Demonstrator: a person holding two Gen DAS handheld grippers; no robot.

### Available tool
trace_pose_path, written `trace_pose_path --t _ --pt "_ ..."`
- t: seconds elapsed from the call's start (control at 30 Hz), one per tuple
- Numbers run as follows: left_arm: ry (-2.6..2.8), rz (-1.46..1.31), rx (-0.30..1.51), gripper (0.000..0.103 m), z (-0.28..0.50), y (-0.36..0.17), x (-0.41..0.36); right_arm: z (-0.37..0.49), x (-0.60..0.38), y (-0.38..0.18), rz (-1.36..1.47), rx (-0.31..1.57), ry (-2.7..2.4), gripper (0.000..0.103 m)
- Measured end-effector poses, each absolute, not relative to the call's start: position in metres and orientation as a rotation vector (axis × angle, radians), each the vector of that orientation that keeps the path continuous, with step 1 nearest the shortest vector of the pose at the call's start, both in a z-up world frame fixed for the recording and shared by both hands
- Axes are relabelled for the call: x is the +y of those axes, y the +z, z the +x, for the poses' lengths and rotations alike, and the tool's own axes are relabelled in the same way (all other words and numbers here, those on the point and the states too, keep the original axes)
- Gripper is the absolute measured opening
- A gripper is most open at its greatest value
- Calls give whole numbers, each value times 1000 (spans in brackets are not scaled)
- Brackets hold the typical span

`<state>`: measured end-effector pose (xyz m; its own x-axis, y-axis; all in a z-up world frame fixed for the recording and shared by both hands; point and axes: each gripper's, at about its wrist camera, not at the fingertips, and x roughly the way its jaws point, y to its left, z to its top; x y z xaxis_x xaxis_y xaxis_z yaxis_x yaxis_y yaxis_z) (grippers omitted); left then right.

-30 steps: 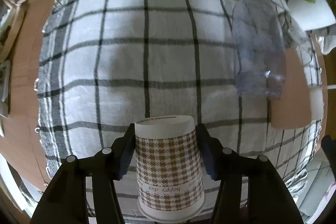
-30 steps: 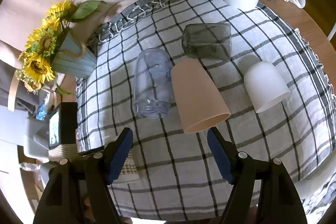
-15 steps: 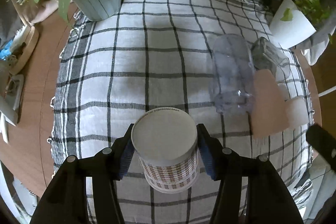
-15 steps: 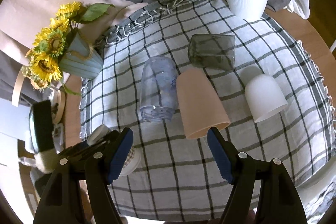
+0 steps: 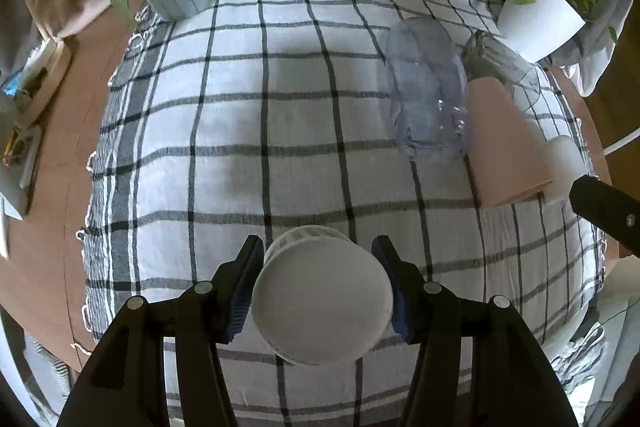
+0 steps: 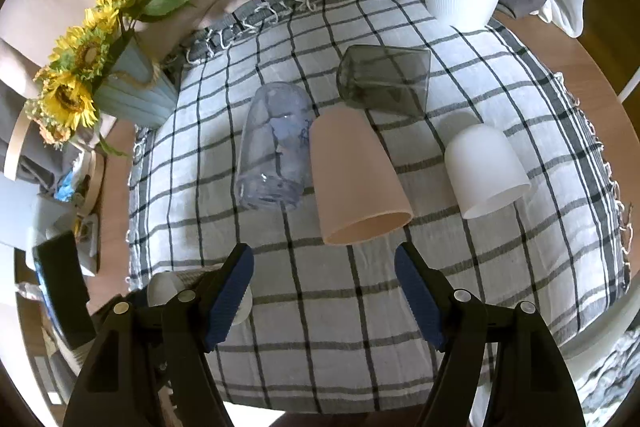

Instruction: Flip cup upside down

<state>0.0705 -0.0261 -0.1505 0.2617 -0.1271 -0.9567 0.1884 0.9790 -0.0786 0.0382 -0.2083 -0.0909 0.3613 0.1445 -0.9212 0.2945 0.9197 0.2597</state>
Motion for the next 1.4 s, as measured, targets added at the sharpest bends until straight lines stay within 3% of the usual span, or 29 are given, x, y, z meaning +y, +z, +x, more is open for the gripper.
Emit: trace_pose_path --t 0.07,0.13,0.2,0.27,0.33,0.87,0.97,1.4 --pt "-210 63 1280 56 71 -149 -27 38 -207 -91 411 1210 -102 73" --pt "-216 65 1274 65 71 -148 -26 37 -207 -91 411 1211 -101 73" --pt "-221 56 1258 84 71 -145 -25 37 -207 -91 409 1208 -103 73" --pt "-222 49 1239 89 70 -141 -24 37 -206 -89 401 1205 -101 77" --pt "-210 59 1230 89 69 -137 -24 36 -205 -85 386 1191 -97 84" --pt "-82 49 991 100 8 -42 -6 -13 -203 -9 257 1002 -92 88" --pt "-81 69 945 101 -7 -31 -6 -27 -202 4 214 952 -119 95" --pt "3 91 790 103 -45 -3 9 -57 -191 12 150 892 -140 95"
